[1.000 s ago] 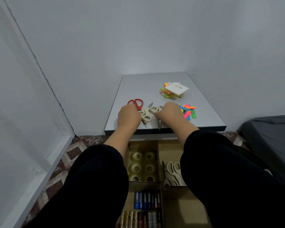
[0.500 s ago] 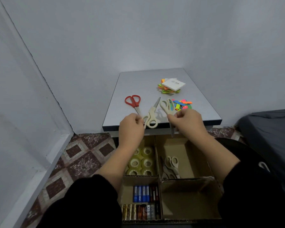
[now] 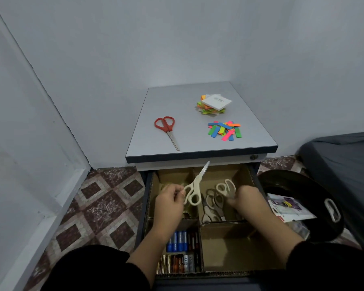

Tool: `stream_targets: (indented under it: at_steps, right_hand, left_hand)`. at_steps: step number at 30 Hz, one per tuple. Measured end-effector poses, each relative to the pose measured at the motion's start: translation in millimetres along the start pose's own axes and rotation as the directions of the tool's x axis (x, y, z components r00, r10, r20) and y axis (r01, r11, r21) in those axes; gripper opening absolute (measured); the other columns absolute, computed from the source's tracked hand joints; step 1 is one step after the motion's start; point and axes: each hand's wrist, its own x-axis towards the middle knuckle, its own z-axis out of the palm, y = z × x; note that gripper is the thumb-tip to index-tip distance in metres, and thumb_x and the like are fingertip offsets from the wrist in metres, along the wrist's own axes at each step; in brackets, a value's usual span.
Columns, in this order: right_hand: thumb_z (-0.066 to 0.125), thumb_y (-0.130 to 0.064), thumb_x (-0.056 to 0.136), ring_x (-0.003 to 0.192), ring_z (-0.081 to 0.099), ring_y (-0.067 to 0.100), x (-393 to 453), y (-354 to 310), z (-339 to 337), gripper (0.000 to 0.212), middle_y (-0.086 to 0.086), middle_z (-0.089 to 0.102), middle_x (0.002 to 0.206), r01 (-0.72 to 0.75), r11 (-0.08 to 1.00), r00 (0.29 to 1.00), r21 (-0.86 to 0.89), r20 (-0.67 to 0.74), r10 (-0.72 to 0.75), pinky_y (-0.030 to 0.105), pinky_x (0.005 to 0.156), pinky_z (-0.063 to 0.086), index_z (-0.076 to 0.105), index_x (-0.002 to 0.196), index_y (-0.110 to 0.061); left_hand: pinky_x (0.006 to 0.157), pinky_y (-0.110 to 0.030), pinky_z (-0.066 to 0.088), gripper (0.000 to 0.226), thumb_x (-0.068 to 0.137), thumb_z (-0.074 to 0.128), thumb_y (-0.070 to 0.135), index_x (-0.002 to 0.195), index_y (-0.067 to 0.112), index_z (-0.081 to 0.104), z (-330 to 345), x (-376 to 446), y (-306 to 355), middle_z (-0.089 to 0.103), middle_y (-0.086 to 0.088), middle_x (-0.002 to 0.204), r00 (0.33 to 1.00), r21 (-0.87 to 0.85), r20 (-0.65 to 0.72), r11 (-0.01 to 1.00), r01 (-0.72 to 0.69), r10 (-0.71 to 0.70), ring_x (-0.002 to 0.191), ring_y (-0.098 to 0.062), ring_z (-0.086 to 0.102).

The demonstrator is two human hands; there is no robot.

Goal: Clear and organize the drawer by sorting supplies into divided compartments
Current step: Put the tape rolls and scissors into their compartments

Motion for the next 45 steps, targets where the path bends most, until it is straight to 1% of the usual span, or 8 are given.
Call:
stream_targets:
  at_steps: [3, 8, 15, 19, 24, 32, 39, 45]
  right_hand:
    - [0.064, -0.030, 0.086, 0.077, 0.063, 0.020, 9.2, -1.7, 6.3, 0.019, 0.004, 0.063, 0.083, -0.032, 0.998, 0.999, -0.062, 0.042, 0.035, 0.029, 0.063, 0.050, 0.063, 0.088, -0.011]
    - [0.060, -0.023, 0.087, 0.075, 0.062, 0.023, 21.2, -1.1, 12.4, 0.019, 0.005, 0.061, 0.078, -0.086, 0.993, 0.995, -0.086, 0.045, 0.090, 0.027, 0.059, 0.046, 0.055, 0.072, -0.012]
    - [0.051, -0.010, 0.093, 0.100, 0.065, 0.028, 35.0, -2.0, 20.1, 0.017, 0.011, 0.065, 0.109, -0.108, 0.974, 0.978, -0.197, 0.156, 0.140, 0.036, 0.080, 0.054, 0.063, 0.105, -0.008]
    - [0.047, -0.005, 0.093, 0.103, 0.062, 0.026, 34.6, -7.6, 8.4, 0.022, 0.009, 0.063, 0.113, 0.120, 0.915, 0.986, -0.386, 0.157, -0.063, 0.034, 0.083, 0.052, 0.062, 0.109, -0.010]
    - [0.054, -0.016, 0.092, 0.106, 0.058, 0.024, 33.1, -1.7, 9.4, 0.027, 0.004, 0.058, 0.119, 0.439, 0.716, 0.886, -0.543, 0.395, -0.243, 0.034, 0.083, 0.049, 0.060, 0.118, -0.016]
    - [0.053, -0.017, 0.094, 0.105, 0.058, 0.024, 35.7, -0.3, 1.5, 0.031, 0.005, 0.056, 0.120, 0.570, 0.544, 0.820, -0.616, 0.462, -0.337, 0.033, 0.085, 0.050, 0.056, 0.124, -0.015]
    - [0.057, -0.017, 0.092, 0.099, 0.059, 0.015, 31.3, -14.7, -22.5, 0.023, -0.002, 0.063, 0.110, 0.499, 0.727, 0.865, -0.472, 0.329, -0.380, 0.028, 0.082, 0.049, 0.061, 0.114, -0.023]
    - [0.050, -0.015, 0.096, 0.095, 0.059, 0.017, 26.0, -13.0, -7.7, 0.021, 0.003, 0.062, 0.110, 0.595, 0.631, 0.794, -0.498, 0.483, -0.368, 0.027, 0.080, 0.046, 0.063, 0.113, -0.016]
  left_hand:
    - [0.062, -0.010, 0.046, 0.019, 0.093, 0.057, 0.011, 0.087, 0.029, 0.060, 2.0, 2.2, -6.0, 0.062, 0.004, 0.095, 0.999, -0.063, 0.016, 0.997, 0.036, -0.035, 0.081, -0.005, 0.060]
    - [0.065, -0.013, 0.046, 0.019, 0.093, 0.058, 0.011, 0.086, 0.029, 0.061, 2.9, 7.5, -11.8, 0.064, 0.002, 0.091, 0.997, -0.102, 0.024, 0.992, 0.071, -0.069, 0.080, -0.006, 0.061]
    - [0.064, -0.012, 0.044, 0.015, 0.093, 0.058, 0.012, 0.087, 0.025, 0.062, 3.2, 7.8, -15.4, 0.063, 0.003, 0.088, 0.997, -0.092, 0.038, 0.993, 0.072, -0.069, 0.077, -0.004, 0.059]
    - [0.064, -0.013, 0.044, 0.014, 0.093, 0.057, 0.013, 0.087, 0.025, 0.062, 2.4, 8.0, -16.7, 0.063, 0.004, 0.088, 0.996, -0.116, 0.040, 0.990, 0.086, -0.082, 0.078, -0.005, 0.059]
    - [0.063, -0.015, 0.044, 0.013, 0.094, 0.057, 0.014, 0.088, 0.023, 0.063, 2.6, 7.8, -17.4, 0.064, 0.001, 0.088, 0.995, -0.128, 0.048, 0.987, 0.092, -0.087, 0.076, -0.006, 0.060]
    - [0.062, -0.013, 0.043, 0.014, 0.093, 0.058, 0.013, 0.086, 0.023, 0.063, 0.8, 9.2, -18.4, 0.064, -0.001, 0.089, 0.994, -0.136, 0.048, 0.986, 0.099, -0.093, 0.077, -0.007, 0.060]
    - [0.062, -0.014, 0.043, 0.019, 0.093, 0.058, 0.011, 0.081, 0.026, 0.061, -0.7, 8.3, -16.0, 0.064, 0.001, 0.085, 0.994, -0.163, 0.049, 0.981, 0.107, -0.100, 0.075, -0.008, 0.059]
    - [0.064, -0.016, 0.045, 0.017, 0.092, 0.059, 0.011, 0.082, 0.024, 0.062, -1.4, 7.9, -14.9, 0.064, 0.000, 0.087, 0.993, -0.155, 0.041, 0.981, 0.113, -0.108, 0.076, -0.009, 0.061]
